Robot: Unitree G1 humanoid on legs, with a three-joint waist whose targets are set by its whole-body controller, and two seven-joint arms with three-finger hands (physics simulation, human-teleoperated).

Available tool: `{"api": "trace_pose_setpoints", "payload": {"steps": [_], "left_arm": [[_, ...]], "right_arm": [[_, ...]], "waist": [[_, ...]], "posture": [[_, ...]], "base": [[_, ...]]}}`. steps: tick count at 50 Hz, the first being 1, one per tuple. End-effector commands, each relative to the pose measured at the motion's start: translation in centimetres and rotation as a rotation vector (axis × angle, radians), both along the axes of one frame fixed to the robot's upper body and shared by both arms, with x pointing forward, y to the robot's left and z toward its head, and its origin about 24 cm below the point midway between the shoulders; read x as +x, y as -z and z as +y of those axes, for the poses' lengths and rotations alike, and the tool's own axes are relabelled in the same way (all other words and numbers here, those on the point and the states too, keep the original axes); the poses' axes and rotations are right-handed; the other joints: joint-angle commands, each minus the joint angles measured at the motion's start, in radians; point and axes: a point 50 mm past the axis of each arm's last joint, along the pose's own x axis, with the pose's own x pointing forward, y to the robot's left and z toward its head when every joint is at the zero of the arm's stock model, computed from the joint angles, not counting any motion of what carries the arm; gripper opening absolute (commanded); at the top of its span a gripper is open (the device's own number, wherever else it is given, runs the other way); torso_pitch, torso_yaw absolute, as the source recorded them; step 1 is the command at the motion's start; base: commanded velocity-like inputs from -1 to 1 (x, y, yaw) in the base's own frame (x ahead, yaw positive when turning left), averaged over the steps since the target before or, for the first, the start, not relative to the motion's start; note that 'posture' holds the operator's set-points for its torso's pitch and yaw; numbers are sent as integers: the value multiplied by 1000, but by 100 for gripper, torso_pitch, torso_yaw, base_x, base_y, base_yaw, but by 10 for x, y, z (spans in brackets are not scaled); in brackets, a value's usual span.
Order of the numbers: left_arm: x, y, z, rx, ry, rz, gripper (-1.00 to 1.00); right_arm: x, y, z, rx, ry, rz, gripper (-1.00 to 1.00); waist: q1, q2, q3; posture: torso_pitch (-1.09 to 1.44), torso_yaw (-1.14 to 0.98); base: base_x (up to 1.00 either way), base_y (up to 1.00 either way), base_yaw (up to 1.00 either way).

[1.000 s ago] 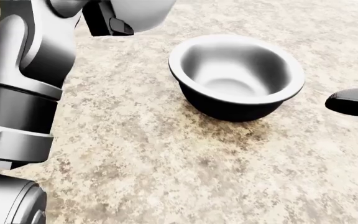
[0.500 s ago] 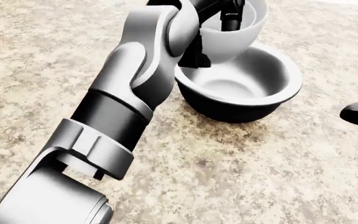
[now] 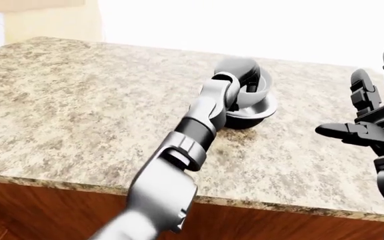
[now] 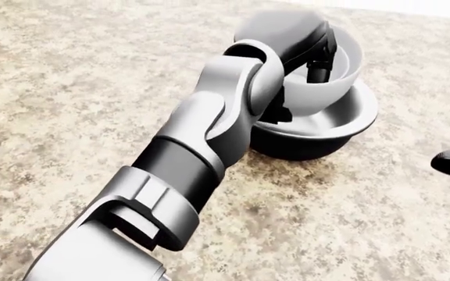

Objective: Stack the bowls from largest to smallest.

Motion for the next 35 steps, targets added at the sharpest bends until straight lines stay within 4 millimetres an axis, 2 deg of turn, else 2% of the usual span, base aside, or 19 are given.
{"api": "trace_pose_setpoints", "payload": {"steps": [1,6,7,12,15,19,29,35], "left_arm": [[-4,-29,-4,-41,24,-109,-96],[-5,-27,-8,-41,31,-104,-89],[-5,-26,-8,-33,32,-108,-75],[-5,-21,-9,-25,33,-105,-69],[-5,-20,-10,-23,36,-105,-55],[-6,-19,-11,-20,38,-106,-55],[-7,-17,-13,-16,39,-110,-11],[-8,-16,-14,-13,42,-108,-1]], "right_arm": [[-4,-11,0,-28,6,-67,100],[-4,-10,-1,-27,6,-66,100],[-5,-10,-1,-28,7,-66,100],[-4,-8,-2,-27,8,-63,100],[-5,-9,-3,-28,10,-63,100],[-4,-9,-3,-28,10,-62,100],[-5,-6,-4,-25,12,-61,100],[-5,-5,-3,-25,10,-60,100]], "waist": [[0,-9,-19],[0,-10,-22],[0,-10,-22],[0,-12,-23],[0,-12,-24],[0,-13,-24],[1,-13,-24],[0,-12,-24]], "posture": [[-21,0],[-21,0],[-21,0],[-21,0],[-21,0],[-21,0],[-21,0],[-21,0]], "base": [[0,0,0],[0,0,0],[0,0,0],[0,0,0],[0,0,0],[0,0,0],[0,0,0],[0,0,0]]}}
